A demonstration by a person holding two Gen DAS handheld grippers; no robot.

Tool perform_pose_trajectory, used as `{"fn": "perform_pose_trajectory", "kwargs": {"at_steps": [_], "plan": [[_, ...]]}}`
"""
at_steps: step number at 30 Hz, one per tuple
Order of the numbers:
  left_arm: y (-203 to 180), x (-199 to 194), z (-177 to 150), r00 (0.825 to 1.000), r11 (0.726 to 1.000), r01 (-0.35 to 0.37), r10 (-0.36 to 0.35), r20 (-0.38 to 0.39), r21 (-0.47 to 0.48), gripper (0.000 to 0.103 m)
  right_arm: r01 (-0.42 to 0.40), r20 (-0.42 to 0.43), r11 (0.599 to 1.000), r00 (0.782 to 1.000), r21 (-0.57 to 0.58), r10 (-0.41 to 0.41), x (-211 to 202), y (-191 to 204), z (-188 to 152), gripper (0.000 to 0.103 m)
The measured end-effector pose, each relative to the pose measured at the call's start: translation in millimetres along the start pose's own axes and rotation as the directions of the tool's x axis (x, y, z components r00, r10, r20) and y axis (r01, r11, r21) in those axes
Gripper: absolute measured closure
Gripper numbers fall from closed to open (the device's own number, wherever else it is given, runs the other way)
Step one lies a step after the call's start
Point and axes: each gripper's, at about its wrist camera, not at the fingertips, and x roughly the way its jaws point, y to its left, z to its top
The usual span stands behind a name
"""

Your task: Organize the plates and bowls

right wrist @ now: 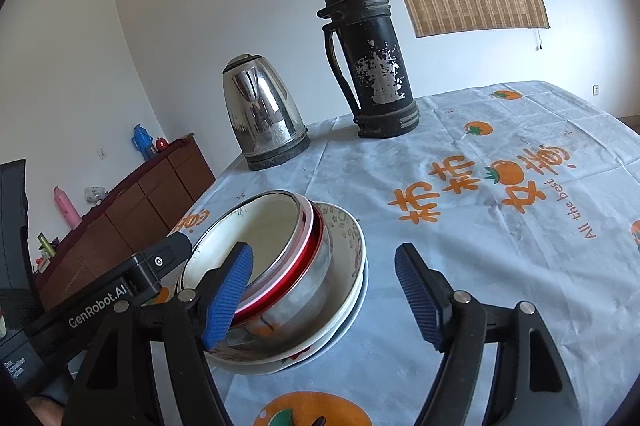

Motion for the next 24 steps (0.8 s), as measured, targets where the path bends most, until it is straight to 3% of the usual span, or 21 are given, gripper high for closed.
{"fn": "perform_pose_trajectory", "kwargs": {"at_steps": [9,24], "plan": [[6.2,-13.5,-7.1,0.999,0.999,0.015,-0.014,0.047,-0.029,0.001,0.015,0.063,0.999,0.998,-0.041,-0.012,-15.0,4.7,-4.4,0.027],[8.8,-39.6,-24.1,0.992,0.998,-0.057,0.057,0.109,0.004,0.001,-0.005,0.100,0.998,0.995,-0.061,0.011,-44.8,11.0,-19.4,0.027]]}}
